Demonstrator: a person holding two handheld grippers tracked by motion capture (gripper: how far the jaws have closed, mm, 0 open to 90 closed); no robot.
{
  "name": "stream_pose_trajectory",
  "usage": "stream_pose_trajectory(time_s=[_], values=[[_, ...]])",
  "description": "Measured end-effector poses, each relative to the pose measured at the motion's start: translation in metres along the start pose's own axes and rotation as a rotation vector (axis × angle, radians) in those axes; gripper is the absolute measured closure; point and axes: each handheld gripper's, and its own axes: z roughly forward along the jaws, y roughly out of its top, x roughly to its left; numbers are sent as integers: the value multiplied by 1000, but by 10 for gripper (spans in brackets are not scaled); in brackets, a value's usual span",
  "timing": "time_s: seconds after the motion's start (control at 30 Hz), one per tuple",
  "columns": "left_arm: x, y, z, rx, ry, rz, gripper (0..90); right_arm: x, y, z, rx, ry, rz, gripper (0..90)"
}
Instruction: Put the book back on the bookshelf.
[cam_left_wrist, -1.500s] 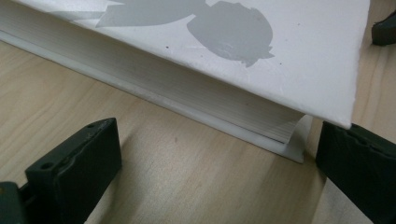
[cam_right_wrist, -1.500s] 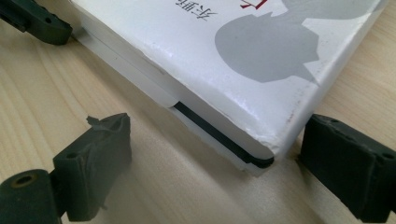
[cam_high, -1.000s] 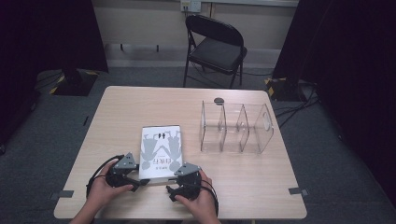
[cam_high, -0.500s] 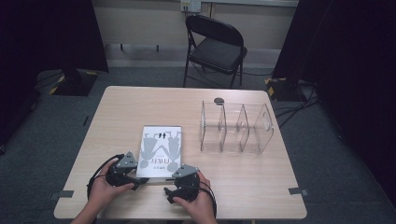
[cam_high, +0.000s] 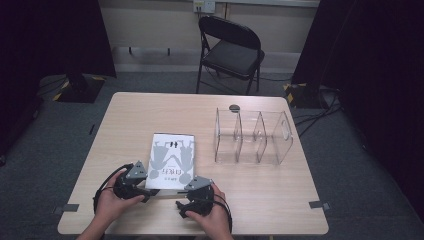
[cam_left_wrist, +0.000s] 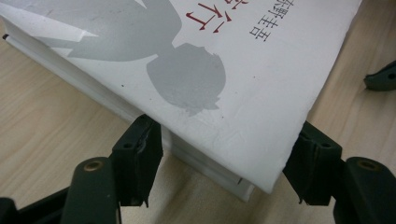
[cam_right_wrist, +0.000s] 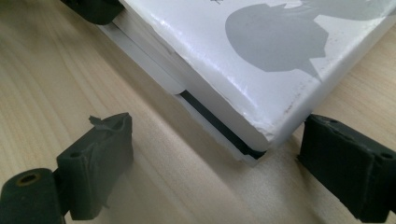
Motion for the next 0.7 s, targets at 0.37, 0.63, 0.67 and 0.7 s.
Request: stream_pose_trajectory(time_s=[0.37,0.63,0.67,0.7], values=[[3,6,-6,-36,-9,-35,340,-1,0,0,2,4,-6,87],[3,7,-5,-47,-11,-56,341,-5,4,2,18,11,-19,86],[4,7,-6,-40,-11,-43,341,-5,5,2,25,10,-10,88],[4,8,-6,-43,-13,-45,341,-5,5,2,25,8,-7,89]])
